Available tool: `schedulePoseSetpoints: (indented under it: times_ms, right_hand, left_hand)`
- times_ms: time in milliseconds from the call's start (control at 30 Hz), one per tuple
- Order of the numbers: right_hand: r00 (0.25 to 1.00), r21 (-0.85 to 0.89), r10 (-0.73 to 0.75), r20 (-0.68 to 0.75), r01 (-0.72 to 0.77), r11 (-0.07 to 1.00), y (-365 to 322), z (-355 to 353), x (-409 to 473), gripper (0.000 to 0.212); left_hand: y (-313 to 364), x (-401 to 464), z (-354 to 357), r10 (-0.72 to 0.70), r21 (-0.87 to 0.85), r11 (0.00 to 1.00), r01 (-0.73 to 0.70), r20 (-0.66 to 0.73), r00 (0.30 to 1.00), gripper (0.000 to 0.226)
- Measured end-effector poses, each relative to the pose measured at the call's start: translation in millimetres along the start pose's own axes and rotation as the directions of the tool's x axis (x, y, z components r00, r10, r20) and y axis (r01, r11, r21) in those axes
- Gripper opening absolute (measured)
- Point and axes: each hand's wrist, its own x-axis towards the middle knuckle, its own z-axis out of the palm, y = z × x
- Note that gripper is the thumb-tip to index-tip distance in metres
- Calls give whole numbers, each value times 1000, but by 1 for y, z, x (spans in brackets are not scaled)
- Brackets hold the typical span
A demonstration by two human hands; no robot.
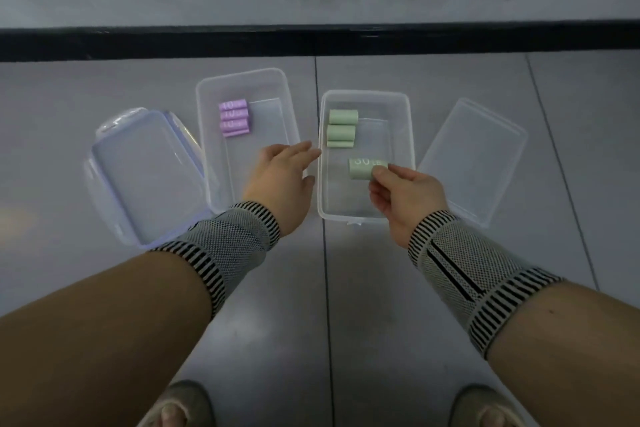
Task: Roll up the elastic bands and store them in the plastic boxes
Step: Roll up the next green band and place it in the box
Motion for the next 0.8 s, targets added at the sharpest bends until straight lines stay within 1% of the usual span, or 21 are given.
schedulePoseSetpoints:
  times_ms: [100,200,300,433,667,800]
  right_hand:
    - [1000,-37,13,-13,-13,999,9,12,31,21]
    - [999,-49,26,-31,-27,998,13,25,56,13]
    - [998,-50,39,-55,-42,998,17,35,75,14]
    - [994,-11,79,-76,-80,997,24,43,89,12]
    - [994,-39,71,-81,-75,996,32,50,102,8]
    - [990,-13,105,-96,-107,994,37,54,103,12]
  left_hand:
    - [-11,19,17,39,99,994,-40,18,999,50]
    - [-15,35,23,48,170,984,-58,62,997,56]
    - [-20,44,28,93,214,971,-108,78,993,59]
    - [-28,47,33,133,214,966,-144,65,989,60]
    - [-35,48,39,174,180,968,-177,30,984,59]
    - [-36,47,40,171,179,968,-175,38,985,60]
